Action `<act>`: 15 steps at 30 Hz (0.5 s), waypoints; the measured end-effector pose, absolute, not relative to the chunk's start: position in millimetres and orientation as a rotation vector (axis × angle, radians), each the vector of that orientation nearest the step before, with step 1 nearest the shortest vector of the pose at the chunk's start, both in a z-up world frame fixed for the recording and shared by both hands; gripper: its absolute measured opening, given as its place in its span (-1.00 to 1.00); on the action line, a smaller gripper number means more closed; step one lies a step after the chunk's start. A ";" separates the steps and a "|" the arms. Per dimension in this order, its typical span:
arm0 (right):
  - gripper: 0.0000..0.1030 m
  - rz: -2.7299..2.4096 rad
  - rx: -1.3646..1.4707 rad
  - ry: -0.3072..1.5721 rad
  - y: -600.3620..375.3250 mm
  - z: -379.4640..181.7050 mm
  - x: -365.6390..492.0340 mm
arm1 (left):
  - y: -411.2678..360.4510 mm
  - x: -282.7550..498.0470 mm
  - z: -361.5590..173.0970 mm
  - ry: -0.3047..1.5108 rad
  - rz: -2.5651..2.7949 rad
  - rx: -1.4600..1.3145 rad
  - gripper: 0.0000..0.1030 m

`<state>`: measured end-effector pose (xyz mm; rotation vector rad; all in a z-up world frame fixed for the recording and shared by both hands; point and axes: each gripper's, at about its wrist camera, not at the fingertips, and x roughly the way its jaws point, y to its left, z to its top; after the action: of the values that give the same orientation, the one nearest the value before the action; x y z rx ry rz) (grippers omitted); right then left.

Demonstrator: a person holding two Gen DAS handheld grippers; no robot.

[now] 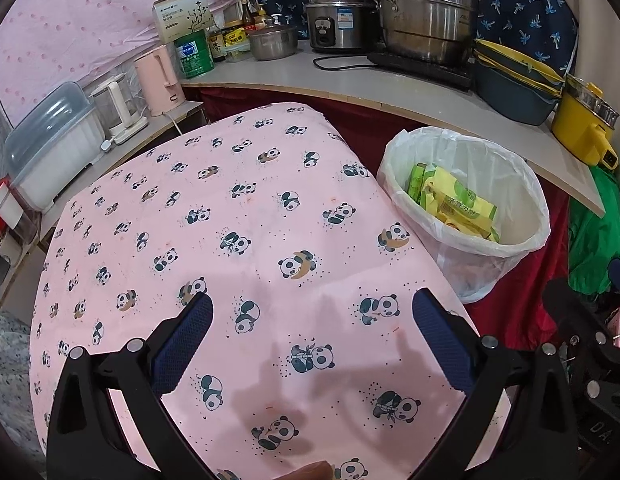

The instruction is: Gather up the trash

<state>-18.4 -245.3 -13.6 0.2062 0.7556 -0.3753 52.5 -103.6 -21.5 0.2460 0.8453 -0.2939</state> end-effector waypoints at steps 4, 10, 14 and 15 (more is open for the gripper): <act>0.87 -0.379 0.207 0.757 -244.9 -13.8 -18.3 | -102.7 53.5 -22.1 0.848 -0.293 0.245 0.85; 0.87 -0.386 0.209 0.763 -247.4 -16.5 -17.2 | -101.6 54.0 -23.3 0.848 -0.293 0.245 0.85; 0.87 -0.394 0.204 0.768 -248.5 -18.1 -17.2 | -101.3 54.2 -23.1 0.846 -0.292 0.245 0.85; 0.87 -0.396 0.203 0.769 -248.9 -18.7 -17.3 | -100.5 54.2 -23.8 0.846 -0.289 0.244 0.85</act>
<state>-17.3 -248.9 -18.7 0.2029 0.7691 -0.3958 54.2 -100.5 -23.8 0.2435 0.8459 -0.2889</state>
